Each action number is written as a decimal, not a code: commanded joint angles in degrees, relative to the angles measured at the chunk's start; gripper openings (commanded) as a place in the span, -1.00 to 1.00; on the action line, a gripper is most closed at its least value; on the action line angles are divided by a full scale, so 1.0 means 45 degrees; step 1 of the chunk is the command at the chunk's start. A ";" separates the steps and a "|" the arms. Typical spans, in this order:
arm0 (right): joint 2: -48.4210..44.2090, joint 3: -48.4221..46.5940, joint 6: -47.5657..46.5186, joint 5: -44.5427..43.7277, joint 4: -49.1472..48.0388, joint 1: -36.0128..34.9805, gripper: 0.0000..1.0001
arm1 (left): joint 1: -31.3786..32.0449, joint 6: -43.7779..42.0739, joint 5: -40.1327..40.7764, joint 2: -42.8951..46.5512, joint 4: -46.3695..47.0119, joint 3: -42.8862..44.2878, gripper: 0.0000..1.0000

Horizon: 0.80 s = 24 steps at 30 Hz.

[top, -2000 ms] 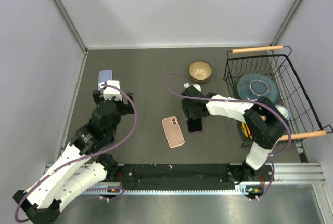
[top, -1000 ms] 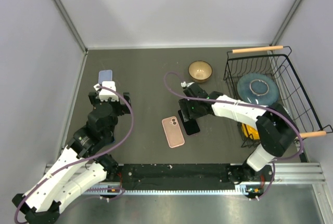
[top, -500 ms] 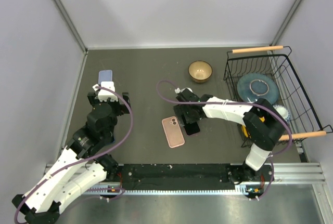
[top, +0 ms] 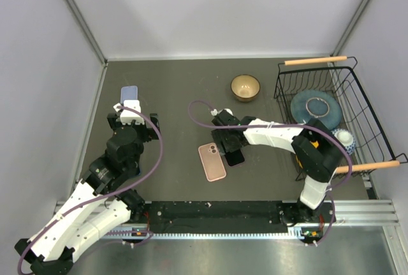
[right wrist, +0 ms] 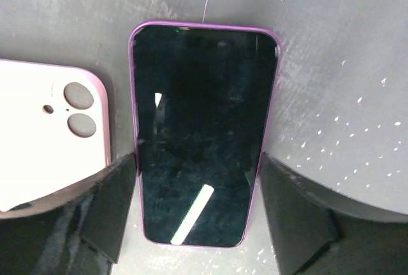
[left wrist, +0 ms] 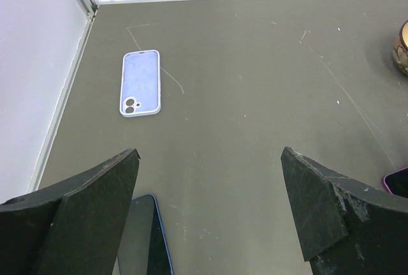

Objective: Put the phone into the phone case

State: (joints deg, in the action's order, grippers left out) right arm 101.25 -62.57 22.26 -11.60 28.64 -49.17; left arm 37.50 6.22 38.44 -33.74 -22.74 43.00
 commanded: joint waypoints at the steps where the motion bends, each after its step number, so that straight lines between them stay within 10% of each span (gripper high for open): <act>1: 0.0195 -0.0549 0.0131 -0.0548 0.0158 -0.0187 0.41 | -0.0032 -0.0112 0.0150 0.0153 0.0405 -0.0044 0.98; 24: -0.2423 -0.0959 0.0520 0.1541 0.0783 -0.0225 -0.04 | -0.0031 -0.0073 0.0111 0.0192 0.0405 -0.0064 0.98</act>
State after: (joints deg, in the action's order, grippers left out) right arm 93.51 -63.11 22.52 -7.57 32.69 -49.23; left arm 37.50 6.22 38.46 -33.50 -22.74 42.89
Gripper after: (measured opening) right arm 0.684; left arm 0.990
